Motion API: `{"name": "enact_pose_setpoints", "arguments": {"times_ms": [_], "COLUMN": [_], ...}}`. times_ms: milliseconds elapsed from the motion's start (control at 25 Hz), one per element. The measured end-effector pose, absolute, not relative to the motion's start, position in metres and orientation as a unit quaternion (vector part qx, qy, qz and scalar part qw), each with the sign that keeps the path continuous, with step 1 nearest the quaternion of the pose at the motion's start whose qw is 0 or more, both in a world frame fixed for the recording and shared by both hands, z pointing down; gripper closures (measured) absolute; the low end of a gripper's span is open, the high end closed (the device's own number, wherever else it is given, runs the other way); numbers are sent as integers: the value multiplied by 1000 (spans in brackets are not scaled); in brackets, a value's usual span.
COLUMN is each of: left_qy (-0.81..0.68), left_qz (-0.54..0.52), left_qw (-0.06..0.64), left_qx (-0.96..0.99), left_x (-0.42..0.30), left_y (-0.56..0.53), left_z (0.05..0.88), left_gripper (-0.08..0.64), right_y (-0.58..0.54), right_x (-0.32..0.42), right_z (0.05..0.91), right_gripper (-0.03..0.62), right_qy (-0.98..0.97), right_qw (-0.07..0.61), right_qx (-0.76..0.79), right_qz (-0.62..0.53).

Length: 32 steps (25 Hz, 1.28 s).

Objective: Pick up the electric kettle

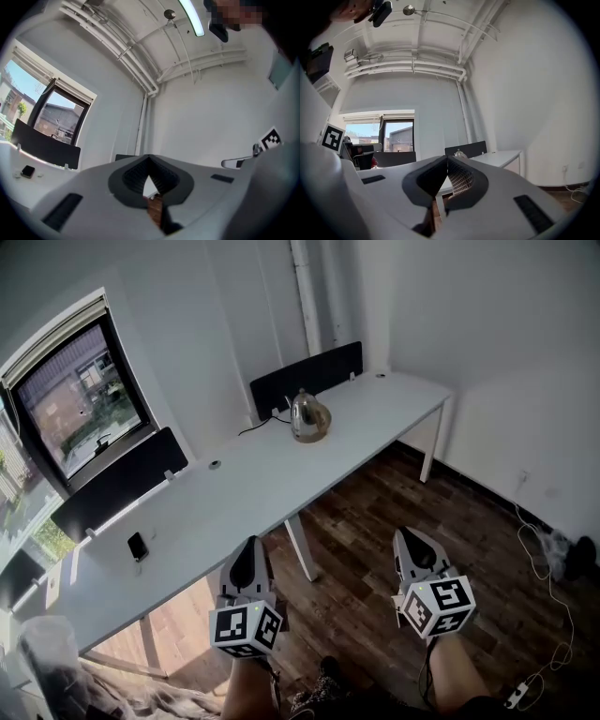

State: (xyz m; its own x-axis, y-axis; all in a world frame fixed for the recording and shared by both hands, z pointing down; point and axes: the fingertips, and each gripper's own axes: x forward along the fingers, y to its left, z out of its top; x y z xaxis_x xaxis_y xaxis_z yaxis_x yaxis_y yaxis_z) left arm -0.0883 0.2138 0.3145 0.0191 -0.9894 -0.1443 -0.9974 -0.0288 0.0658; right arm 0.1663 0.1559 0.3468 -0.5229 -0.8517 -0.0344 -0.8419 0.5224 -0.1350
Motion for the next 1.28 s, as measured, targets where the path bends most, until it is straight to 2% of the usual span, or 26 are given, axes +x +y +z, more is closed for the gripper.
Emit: {"name": "enact_pose_setpoints", "arguments": {"times_ms": [200, 480, 680, 840, 1280], "left_qy": [664, 657, 658, 647, 682], "left_qz": [96, 70, 66, 63, 72], "left_qw": [9, 36, 11, -5, 4], "left_qx": [-742, -750, -750, -760, -728], "left_x": [-113, -156, -185, -191, -199], "left_y": [160, 89, 51, 26, -63], "left_z": [305, 302, 315, 323, 327], "left_gripper": [563, 563, 563, 563, 563], "right_y": [106, 40, 5, -19, -126], "right_x": [142, 100, 77, 67, 63], "right_z": [339, 328, 334, 339, 349], "right_gripper": [584, 584, 584, 584, 584], "right_qy": [862, 854, 852, 851, 860], "right_qw": [49, 50, 41, 37, 36], "right_qx": [-503, -517, -521, -523, -507], "right_qz": [-47, -38, -40, -46, -47]}}
